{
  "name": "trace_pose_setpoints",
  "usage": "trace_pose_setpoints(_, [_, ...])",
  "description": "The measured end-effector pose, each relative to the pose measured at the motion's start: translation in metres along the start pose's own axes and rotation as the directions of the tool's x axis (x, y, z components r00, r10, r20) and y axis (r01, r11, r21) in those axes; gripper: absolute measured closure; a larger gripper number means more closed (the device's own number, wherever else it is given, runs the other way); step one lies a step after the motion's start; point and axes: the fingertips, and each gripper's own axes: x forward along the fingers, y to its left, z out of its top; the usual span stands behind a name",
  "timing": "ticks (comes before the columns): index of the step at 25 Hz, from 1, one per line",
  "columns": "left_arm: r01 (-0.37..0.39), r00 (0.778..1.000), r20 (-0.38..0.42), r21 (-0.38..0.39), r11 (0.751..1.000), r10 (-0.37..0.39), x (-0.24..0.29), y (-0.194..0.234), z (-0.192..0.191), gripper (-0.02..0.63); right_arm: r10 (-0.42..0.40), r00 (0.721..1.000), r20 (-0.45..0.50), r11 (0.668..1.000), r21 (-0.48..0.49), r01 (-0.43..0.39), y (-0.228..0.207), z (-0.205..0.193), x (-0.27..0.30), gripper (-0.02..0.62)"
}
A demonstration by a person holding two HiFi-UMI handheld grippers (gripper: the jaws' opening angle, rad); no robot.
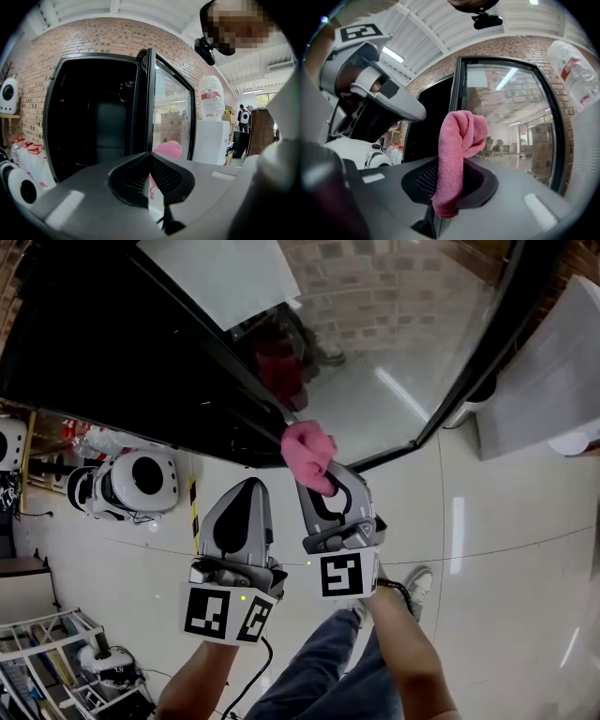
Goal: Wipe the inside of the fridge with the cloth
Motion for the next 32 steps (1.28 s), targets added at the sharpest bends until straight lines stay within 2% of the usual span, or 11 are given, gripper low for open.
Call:
trace_pose_setpoints(8, [0.028, 0.999, -0.018, -0.021, 0.999, -0.028, 0.000, -0.002, -0.022, 0.594, -0.057, 0.997, -0.052, 0.998, -0.043, 0.055, -0.020, -0.026, -0.004, 0.535])
trace_pose_setpoints(11, [0.028, 0.999, -0.021, -0.024, 0.999, -0.028, 0.005, -0.010, -0.026, 0.594, -0.065, 0.998, -0.026, 0.997, -0.033, 0.064, -0.039, -0.029, -0.011, 0.535])
trace_pose_setpoints(15, [0.023, 1.000, -0.021, -0.024, 0.999, -0.023, 0.011, -0.021, -0.029, 0.595, -0.079, 0.996, -0.043, 0.996, -0.053, 0.077, -0.067, -0.039, -0.020, 0.535])
trace_pose_setpoints(21, [-0.023, 1.000, -0.015, -0.024, 0.999, 0.023, 0.033, -0.050, -0.034, 0.594, -0.125, 0.991, -0.042, 0.990, -0.065, 0.122, -0.146, -0.064, -0.036, 0.535])
trace_pose_setpoints(27, [-0.084, 0.996, -0.025, -0.036, 0.996, 0.083, 0.052, -0.084, -0.037, 0.594, -0.172, 0.981, -0.096, 0.984, -0.054, 0.167, -0.237, -0.093, -0.054, 0.535])
trace_pose_setpoints(32, [-0.141, 0.990, -0.016, -0.041, 0.989, 0.141, 0.060, -0.102, -0.039, 0.594, -0.132, 0.986, -0.107, 0.991, -0.044, 0.128, -0.266, -0.104, -0.057, 0.535])
